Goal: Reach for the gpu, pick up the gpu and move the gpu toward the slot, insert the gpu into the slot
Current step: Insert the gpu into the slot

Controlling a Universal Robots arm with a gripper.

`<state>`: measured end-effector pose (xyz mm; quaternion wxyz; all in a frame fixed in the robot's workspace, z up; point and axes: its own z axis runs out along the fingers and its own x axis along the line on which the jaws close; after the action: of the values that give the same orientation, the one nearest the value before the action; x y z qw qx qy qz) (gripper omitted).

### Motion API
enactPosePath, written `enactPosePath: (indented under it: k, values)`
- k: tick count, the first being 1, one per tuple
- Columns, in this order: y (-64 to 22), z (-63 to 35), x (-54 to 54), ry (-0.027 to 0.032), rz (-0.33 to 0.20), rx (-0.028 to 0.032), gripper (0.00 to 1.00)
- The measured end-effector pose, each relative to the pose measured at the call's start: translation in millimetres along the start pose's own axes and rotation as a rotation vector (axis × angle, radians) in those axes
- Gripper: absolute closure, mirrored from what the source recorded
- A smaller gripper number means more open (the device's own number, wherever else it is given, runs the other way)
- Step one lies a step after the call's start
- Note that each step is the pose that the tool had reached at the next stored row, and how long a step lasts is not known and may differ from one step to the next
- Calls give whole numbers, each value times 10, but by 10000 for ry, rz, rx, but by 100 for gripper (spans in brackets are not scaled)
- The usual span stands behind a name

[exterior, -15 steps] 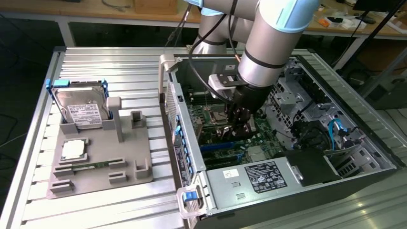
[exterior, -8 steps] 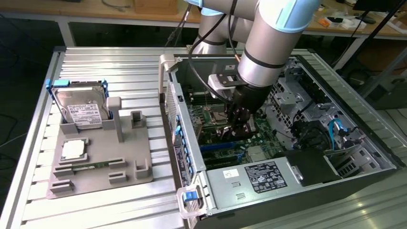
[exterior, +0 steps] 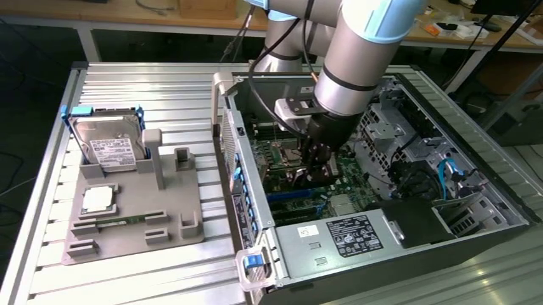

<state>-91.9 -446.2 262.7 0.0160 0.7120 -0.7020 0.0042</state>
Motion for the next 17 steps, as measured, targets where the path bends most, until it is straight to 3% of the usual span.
enactPosePath:
  k: [2, 6, 17]
  values:
    - [5, 0, 0, 0, 4, 20, 73]
    - [6, 0, -4, -2, 9, 135, 73]
    - [13, -30, -3, 0, 60, 173, 73]
